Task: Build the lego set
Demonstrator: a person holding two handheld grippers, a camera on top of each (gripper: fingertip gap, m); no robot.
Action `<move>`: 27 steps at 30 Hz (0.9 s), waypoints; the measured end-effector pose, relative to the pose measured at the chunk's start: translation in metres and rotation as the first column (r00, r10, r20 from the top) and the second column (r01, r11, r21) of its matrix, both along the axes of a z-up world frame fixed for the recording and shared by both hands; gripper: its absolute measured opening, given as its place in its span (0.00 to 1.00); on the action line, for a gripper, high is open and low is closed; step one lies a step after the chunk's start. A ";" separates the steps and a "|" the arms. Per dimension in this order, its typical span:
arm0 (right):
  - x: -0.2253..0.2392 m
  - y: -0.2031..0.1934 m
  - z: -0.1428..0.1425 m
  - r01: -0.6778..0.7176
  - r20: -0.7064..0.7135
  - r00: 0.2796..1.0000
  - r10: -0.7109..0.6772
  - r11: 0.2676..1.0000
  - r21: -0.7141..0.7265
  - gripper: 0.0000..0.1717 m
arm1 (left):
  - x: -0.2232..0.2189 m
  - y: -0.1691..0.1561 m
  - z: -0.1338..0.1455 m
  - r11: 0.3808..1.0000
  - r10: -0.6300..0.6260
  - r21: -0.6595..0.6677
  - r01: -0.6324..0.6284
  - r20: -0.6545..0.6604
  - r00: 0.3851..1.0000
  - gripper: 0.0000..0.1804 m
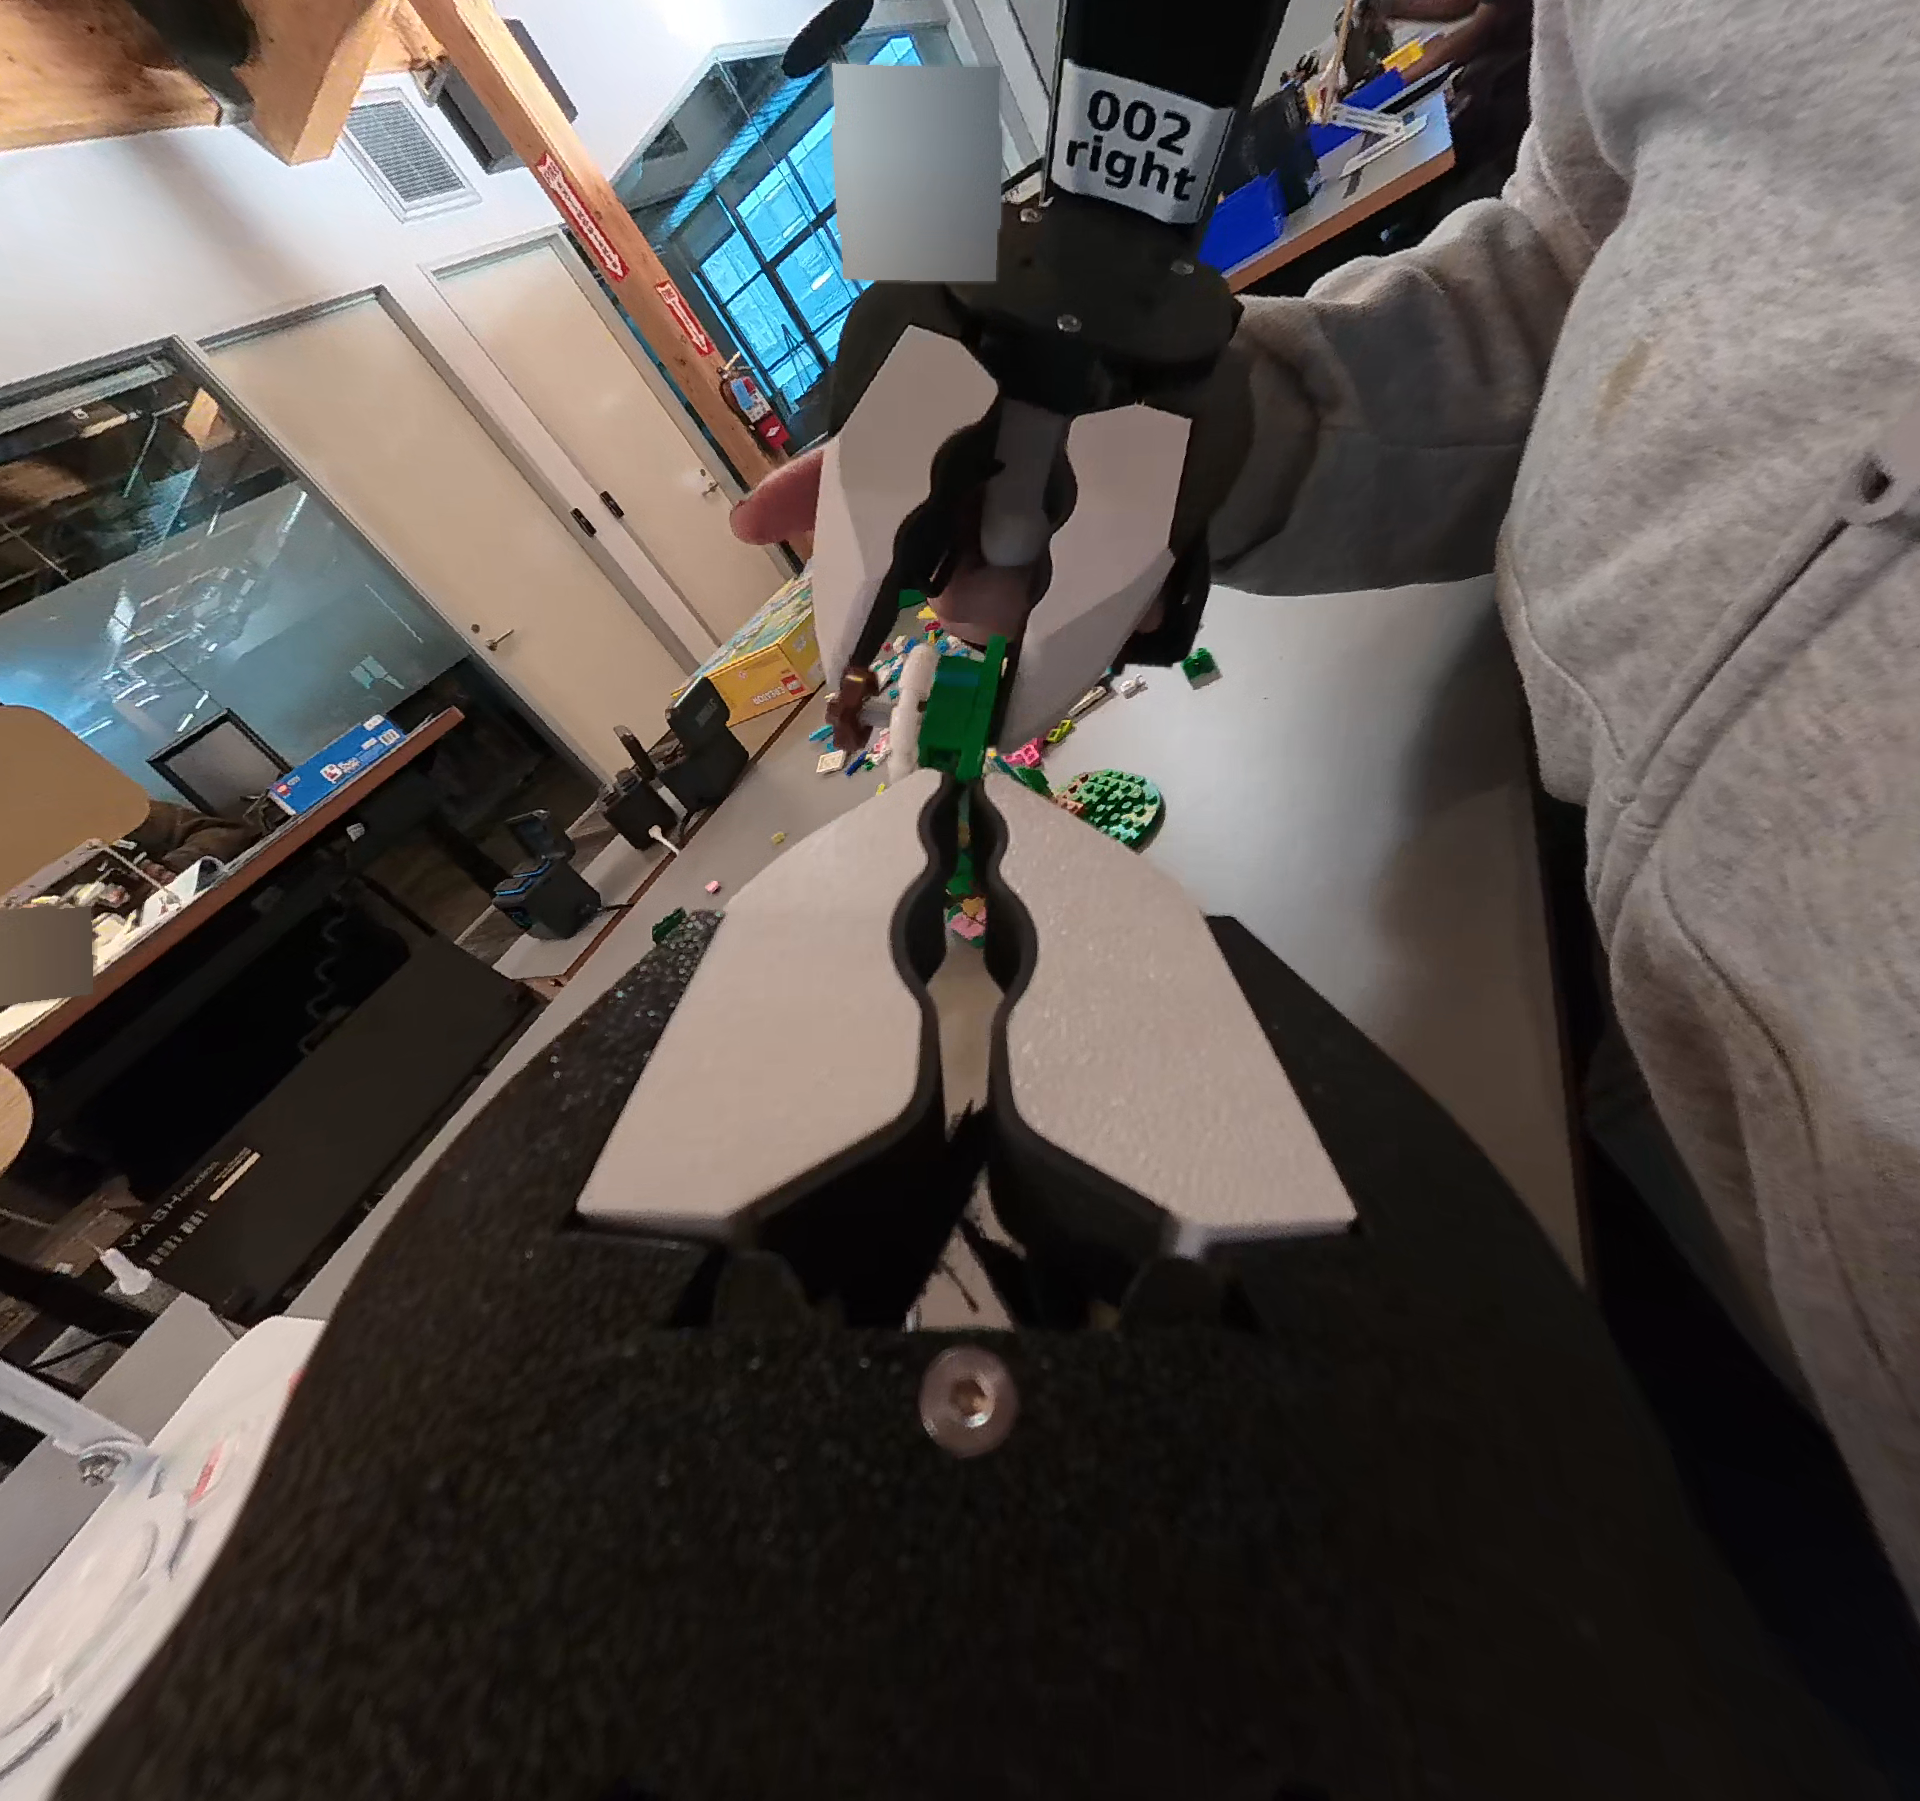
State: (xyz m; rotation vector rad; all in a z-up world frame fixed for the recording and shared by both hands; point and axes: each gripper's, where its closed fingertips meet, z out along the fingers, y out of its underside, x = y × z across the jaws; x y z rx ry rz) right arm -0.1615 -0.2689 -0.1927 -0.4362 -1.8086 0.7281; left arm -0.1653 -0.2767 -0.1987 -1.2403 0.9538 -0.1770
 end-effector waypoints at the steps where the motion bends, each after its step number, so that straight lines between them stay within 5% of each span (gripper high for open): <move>1: 0.000 0.000 0.000 -0.001 0.001 1.000 0.001 1.000 0.000 0.15 | 0.000 -0.001 0.000 1.000 0.000 0.003 0.000 -0.005 1.000 0.01; 12: 0.002 -0.002 -0.002 -0.027 0.032 0.999 0.028 1.000 -0.013 0.14 | 0.003 -0.003 0.000 1.000 -0.018 0.003 0.018 -0.036 0.999 0.01; 19: 0.008 -0.013 0.000 -0.127 0.108 0.980 0.165 0.947 -0.295 0.27 | 0.013 -0.014 0.008 0.993 -0.114 0.027 0.113 0.032 0.993 0.01; 27: 0.009 -0.027 0.011 -0.201 0.016 0.976 0.218 0.924 -0.325 0.21 | 0.015 -0.017 0.015 0.986 -0.164 0.026 0.162 0.113 0.980 0.01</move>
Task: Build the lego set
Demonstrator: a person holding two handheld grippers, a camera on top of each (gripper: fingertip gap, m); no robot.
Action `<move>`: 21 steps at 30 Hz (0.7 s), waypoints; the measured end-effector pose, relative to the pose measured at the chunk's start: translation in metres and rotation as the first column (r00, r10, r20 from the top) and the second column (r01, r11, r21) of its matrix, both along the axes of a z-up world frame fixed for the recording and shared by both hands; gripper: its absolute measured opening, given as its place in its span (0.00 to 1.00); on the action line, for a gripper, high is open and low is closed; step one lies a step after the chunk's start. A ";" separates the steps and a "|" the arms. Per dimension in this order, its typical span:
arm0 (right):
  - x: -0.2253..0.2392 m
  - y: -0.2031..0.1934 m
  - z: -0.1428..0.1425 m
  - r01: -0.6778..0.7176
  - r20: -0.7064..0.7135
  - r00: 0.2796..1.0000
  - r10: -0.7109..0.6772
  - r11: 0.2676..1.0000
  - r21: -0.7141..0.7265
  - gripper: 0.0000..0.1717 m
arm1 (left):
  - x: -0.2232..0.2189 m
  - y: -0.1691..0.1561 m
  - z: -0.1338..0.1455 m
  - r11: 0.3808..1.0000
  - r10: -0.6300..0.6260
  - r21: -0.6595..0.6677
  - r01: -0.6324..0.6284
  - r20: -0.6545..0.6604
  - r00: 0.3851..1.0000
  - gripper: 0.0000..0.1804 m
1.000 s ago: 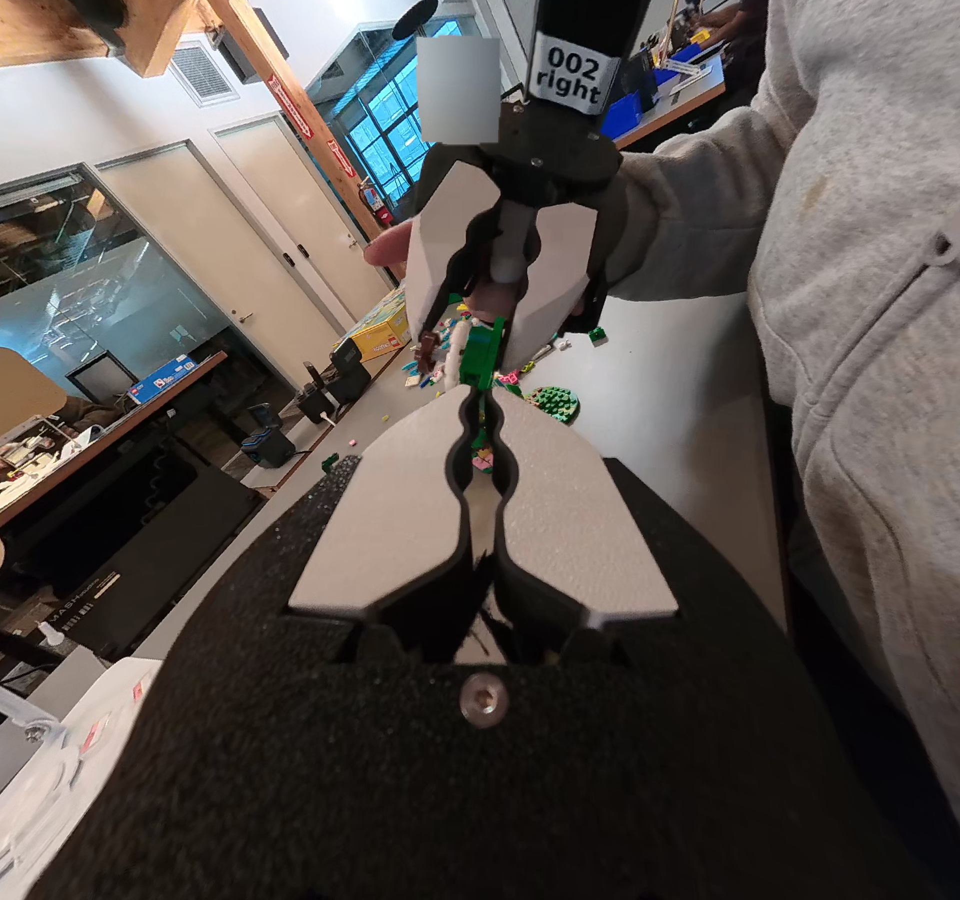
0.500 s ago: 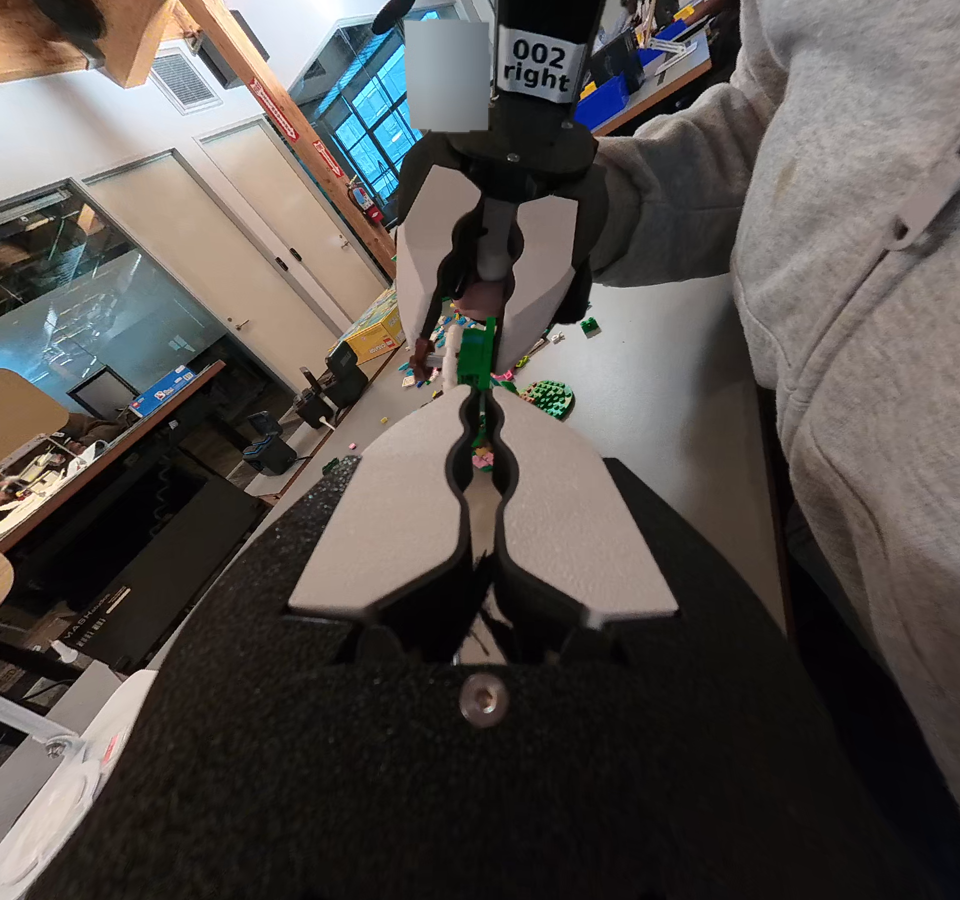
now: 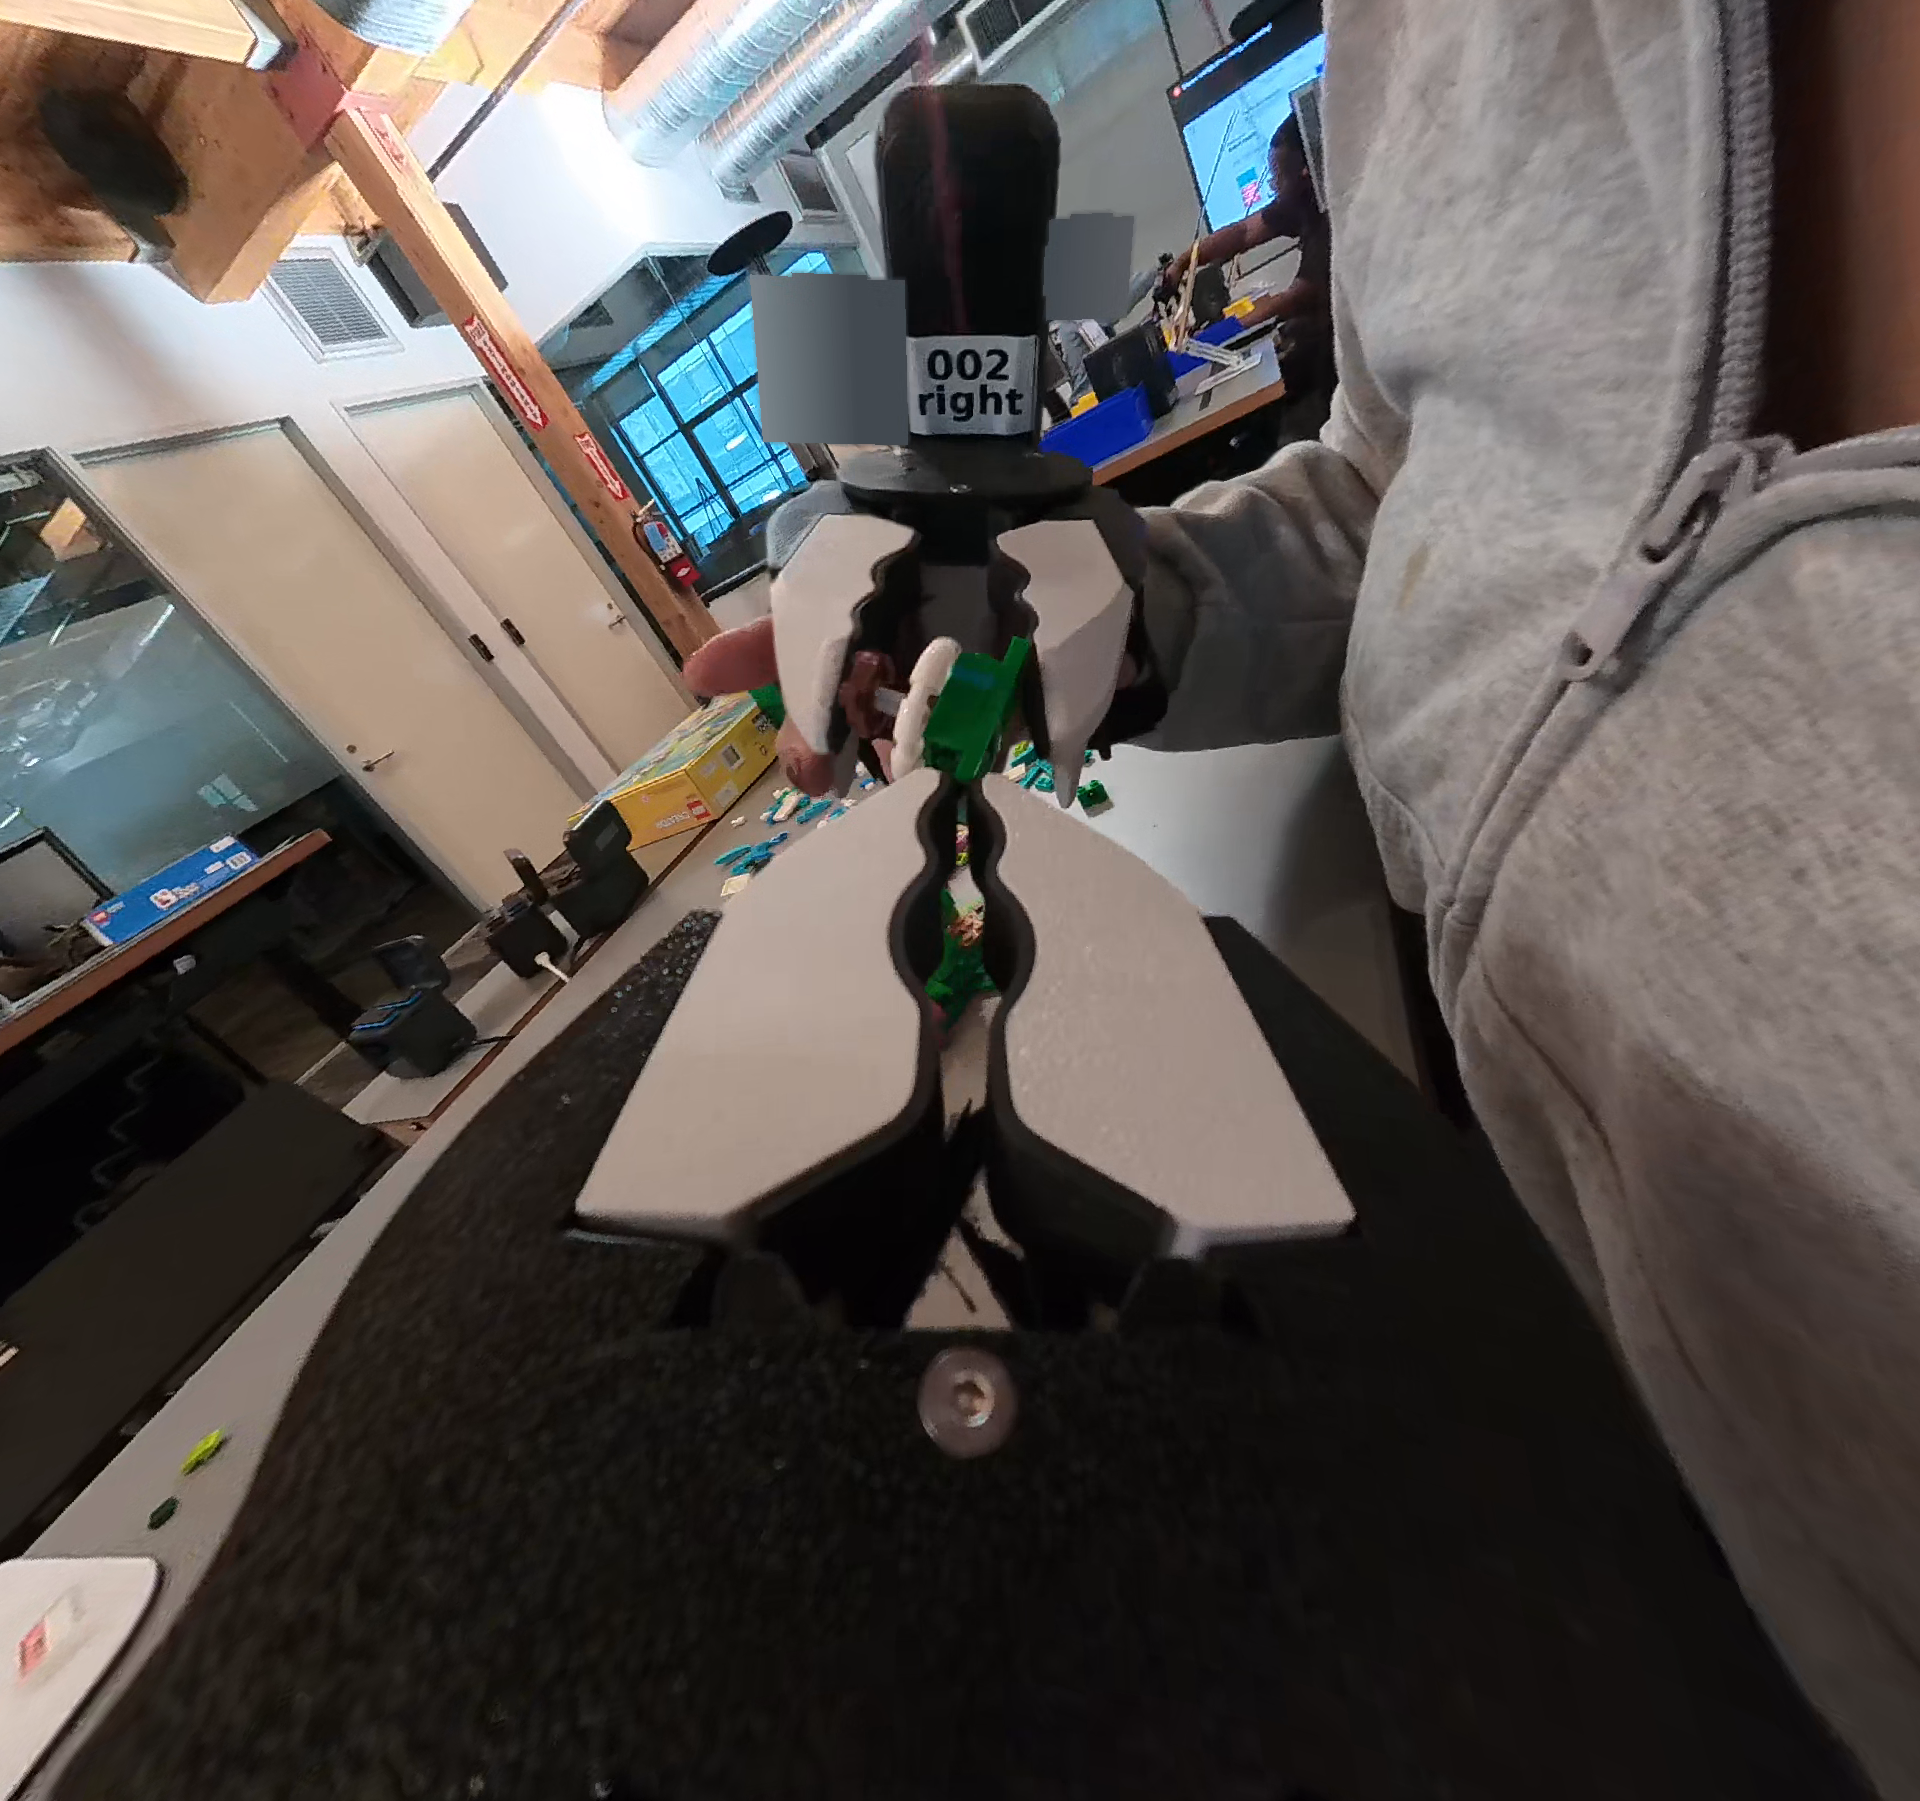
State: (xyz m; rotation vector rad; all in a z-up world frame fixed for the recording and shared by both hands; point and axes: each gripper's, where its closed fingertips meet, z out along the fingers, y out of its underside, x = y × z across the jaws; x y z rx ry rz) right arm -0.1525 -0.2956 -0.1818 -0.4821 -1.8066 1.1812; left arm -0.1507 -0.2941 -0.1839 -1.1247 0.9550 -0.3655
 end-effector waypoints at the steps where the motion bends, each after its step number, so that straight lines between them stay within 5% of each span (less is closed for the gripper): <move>1: 0.000 0.000 0.001 0.002 -0.007 1.000 -0.002 1.000 0.002 0.20 | 0.000 0.000 0.000 1.000 -0.002 -0.002 0.002 0.004 1.000 0.01; 21: 0.000 0.005 -0.002 0.107 -0.077 0.993 -0.093 0.975 0.196 0.19 | 0.001 0.003 -0.001 0.999 0.018 -0.031 -0.018 0.004 1.000 0.01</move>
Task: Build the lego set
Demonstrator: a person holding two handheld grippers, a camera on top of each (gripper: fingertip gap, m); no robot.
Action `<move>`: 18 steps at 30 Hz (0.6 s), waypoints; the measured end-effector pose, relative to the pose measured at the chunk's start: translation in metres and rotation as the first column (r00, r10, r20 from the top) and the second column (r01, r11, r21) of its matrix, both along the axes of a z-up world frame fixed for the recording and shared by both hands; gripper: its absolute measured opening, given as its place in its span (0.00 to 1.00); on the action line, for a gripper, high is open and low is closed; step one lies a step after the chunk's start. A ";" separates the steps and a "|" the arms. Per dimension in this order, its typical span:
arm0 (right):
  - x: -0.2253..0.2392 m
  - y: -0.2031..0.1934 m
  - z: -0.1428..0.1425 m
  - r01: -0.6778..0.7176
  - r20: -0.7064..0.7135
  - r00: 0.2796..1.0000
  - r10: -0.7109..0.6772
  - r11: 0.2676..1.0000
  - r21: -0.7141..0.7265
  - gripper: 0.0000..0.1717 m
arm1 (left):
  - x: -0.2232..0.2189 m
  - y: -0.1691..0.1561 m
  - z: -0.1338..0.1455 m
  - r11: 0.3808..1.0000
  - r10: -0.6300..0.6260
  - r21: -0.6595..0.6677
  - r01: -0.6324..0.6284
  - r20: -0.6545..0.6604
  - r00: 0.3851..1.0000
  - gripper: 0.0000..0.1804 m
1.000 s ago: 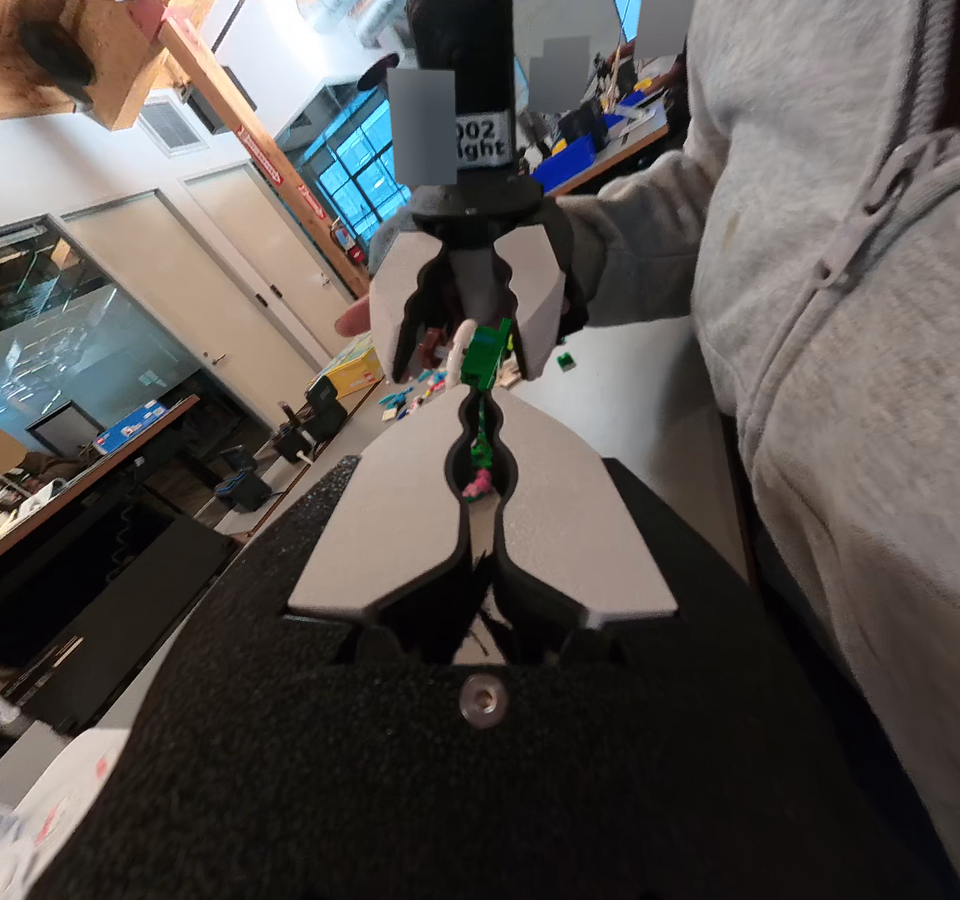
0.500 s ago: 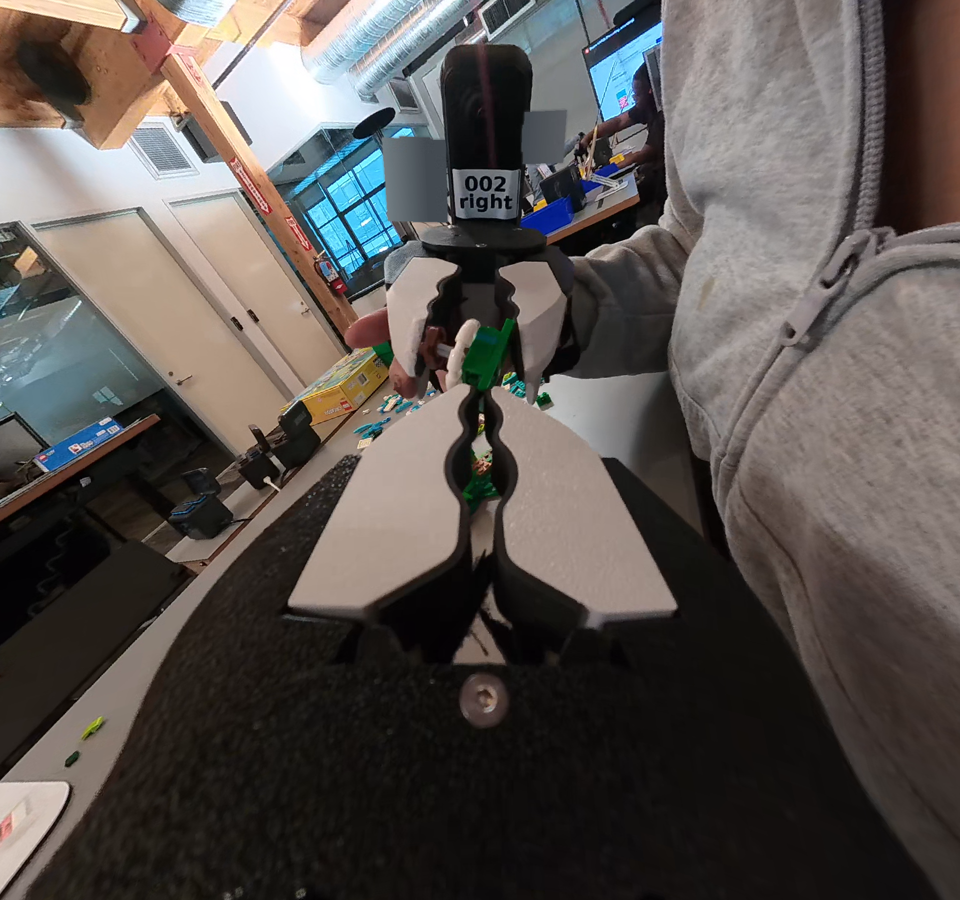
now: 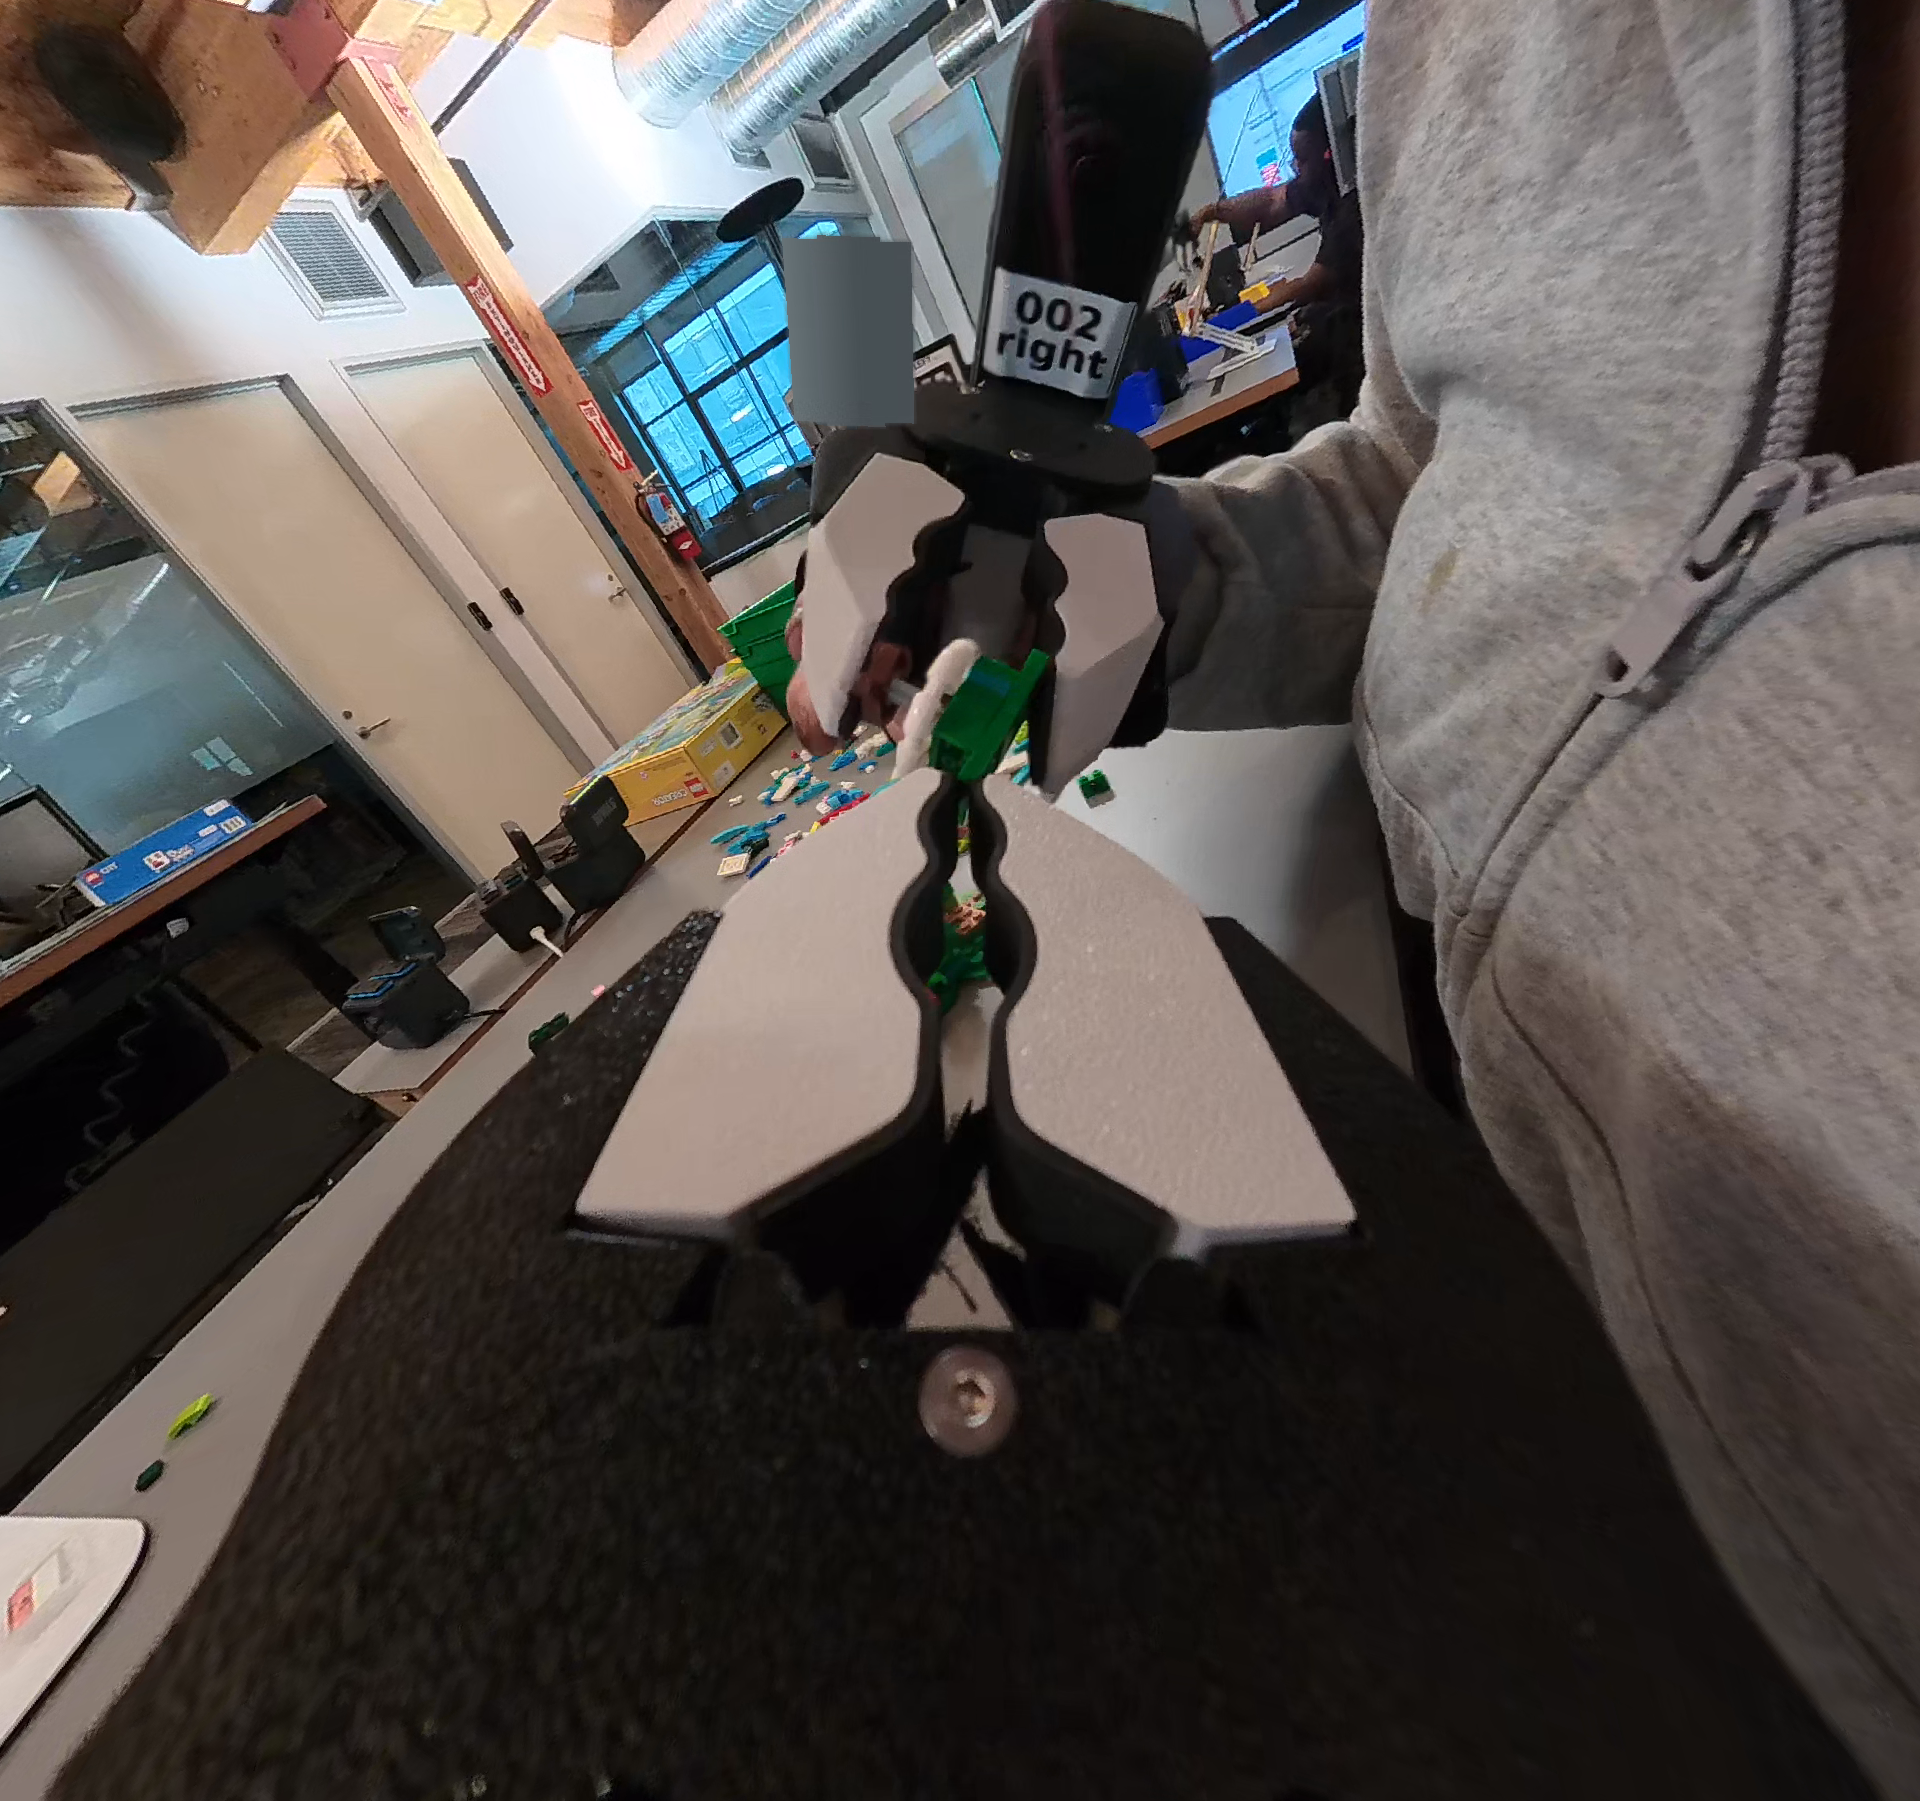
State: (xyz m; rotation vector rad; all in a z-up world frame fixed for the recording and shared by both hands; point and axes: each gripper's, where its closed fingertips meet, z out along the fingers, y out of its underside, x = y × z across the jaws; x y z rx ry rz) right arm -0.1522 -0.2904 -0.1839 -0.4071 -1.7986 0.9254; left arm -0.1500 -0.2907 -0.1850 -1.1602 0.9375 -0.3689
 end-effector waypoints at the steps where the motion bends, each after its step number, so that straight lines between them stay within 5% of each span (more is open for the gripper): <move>1: 0.000 0.000 0.000 -0.002 0.006 1.000 0.002 1.000 -0.028 0.19 | 0.001 0.001 0.000 1.000 0.003 -0.004 -0.003 0.002 1.000 0.01; 12: -0.007 0.025 -0.017 0.151 -0.006 0.988 -0.151 0.988 -0.028 0.21 | -0.009 0.022 -0.027 0.975 0.124 -0.175 -0.138 -0.086 0.988 0.01; 18: 0.001 0.035 -0.060 0.220 0.211 0.960 -0.186 0.964 -0.148 0.23 | -0.011 0.029 -0.078 0.864 0.132 -0.461 -0.203 -0.182 0.974 0.01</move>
